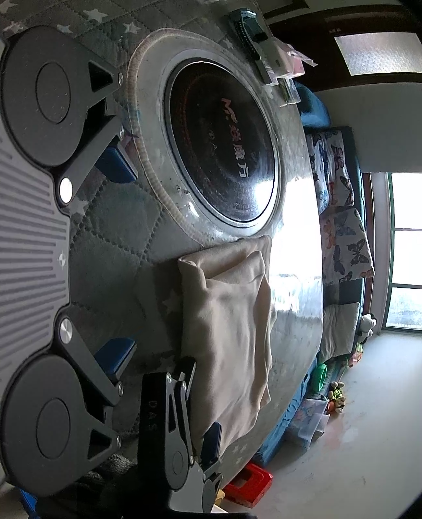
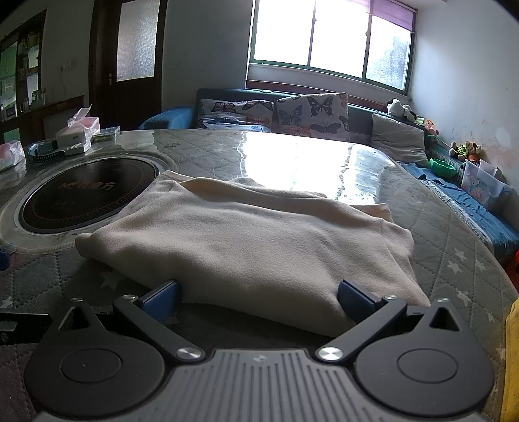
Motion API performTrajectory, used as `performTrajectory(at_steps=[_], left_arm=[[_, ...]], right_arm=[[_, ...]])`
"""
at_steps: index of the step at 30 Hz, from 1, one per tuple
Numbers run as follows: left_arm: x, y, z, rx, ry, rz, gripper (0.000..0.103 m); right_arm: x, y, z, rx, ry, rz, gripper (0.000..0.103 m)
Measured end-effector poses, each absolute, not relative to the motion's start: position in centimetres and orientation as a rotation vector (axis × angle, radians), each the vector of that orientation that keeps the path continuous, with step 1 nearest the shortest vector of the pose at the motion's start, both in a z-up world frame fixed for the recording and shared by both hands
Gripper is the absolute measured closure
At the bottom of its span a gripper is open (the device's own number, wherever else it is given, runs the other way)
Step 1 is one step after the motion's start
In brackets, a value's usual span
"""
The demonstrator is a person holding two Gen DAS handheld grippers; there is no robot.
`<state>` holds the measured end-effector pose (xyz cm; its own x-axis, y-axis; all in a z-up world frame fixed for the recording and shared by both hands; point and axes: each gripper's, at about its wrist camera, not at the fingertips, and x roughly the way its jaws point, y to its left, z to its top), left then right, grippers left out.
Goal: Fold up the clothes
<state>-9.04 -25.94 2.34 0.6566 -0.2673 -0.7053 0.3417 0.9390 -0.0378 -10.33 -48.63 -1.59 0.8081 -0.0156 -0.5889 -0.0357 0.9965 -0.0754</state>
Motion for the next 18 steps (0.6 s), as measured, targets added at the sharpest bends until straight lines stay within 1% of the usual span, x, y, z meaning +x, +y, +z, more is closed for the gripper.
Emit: performTrajectory(at_steps=[18], left_arm=[[-9.53,-25.94,2.84,0.096,0.776,-0.344,0.0]], right_arm=[[-10.4,-48.55,-1.56,-0.09,0.628,0.007,0.0]])
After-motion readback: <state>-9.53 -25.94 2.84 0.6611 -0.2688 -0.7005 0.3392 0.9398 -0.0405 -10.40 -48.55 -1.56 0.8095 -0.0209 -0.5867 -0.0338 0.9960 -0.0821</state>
